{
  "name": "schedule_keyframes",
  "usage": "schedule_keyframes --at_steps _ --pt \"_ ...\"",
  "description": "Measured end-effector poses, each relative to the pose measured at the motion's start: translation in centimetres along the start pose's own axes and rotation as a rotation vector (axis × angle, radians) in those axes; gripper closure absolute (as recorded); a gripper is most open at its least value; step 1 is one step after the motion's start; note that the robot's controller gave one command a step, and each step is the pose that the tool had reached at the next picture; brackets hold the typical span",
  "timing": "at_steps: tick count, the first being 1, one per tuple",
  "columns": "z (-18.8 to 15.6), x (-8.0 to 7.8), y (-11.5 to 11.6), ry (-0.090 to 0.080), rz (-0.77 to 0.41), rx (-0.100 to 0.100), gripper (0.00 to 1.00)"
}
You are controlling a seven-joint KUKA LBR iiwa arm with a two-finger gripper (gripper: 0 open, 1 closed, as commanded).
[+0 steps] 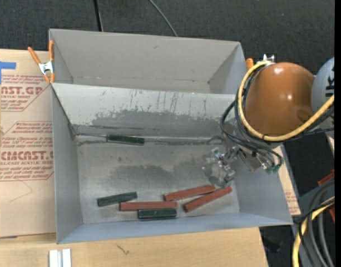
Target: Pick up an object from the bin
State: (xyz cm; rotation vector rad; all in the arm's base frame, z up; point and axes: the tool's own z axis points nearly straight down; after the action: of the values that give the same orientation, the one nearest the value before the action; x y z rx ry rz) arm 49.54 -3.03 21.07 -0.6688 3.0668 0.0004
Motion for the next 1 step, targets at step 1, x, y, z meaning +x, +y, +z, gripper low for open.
schedule_keyframes --at_steps 1 --pt "0.03 0.02 0.03 0.001 0.0 -0.001 0.0"
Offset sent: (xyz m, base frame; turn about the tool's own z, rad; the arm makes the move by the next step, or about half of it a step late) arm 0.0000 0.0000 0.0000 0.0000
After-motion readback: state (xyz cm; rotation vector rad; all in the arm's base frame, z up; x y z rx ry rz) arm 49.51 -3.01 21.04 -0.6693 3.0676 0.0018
